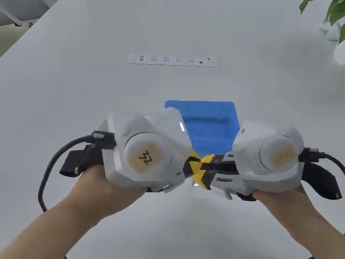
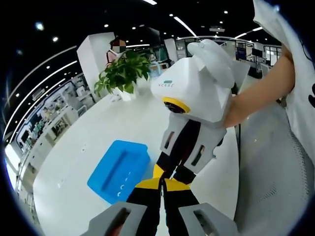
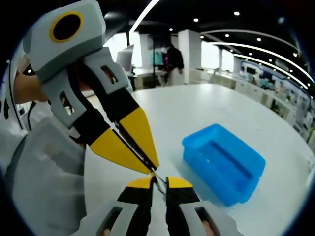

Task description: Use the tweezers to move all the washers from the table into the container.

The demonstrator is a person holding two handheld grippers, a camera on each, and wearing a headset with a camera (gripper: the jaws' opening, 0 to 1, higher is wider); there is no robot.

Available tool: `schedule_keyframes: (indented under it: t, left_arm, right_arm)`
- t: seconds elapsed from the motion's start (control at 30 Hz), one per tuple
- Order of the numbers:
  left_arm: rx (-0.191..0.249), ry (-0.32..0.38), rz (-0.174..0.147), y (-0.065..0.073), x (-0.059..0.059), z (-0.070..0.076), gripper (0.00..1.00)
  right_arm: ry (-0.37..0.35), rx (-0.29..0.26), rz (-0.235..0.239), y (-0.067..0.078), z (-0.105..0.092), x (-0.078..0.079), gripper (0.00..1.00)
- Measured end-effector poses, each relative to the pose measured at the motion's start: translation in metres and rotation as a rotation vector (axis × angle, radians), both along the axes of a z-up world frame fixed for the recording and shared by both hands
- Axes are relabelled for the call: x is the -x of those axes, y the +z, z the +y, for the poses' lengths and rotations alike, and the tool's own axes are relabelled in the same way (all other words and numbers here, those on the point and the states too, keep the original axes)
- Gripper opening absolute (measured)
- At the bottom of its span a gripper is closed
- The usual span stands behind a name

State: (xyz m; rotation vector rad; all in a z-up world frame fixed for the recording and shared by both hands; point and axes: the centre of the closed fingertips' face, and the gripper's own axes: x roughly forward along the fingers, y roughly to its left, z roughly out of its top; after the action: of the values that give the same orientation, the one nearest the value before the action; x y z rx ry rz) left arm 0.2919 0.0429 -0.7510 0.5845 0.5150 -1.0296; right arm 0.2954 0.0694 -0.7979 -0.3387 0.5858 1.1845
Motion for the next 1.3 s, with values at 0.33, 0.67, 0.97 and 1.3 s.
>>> schedule_keyframes:
  t: [0.33,0.67,0.97,1.3]
  left_arm:
    - [0.016,0.009,0.007,0.000,-0.001,0.000,0.00]
    - [0.041,0.019,0.015,0.001,0.002,-0.004,0.00]
    - [0.012,0.000,0.004,0.003,0.005,-0.007,0.00]
    - [0.030,-0.033,-0.043,0.026,0.000,-0.019,0.00]
  right_arm:
    - [-0.012,0.001,0.008,-0.002,-0.003,-0.002,0.06]
    - [0.009,0.046,-0.036,-0.002,-0.005,0.001,0.03]
    - [0.032,0.113,-0.078,0.000,-0.010,0.002,0.03]
    - [0.023,0.120,-0.121,0.023,-0.023,-0.005,0.03]
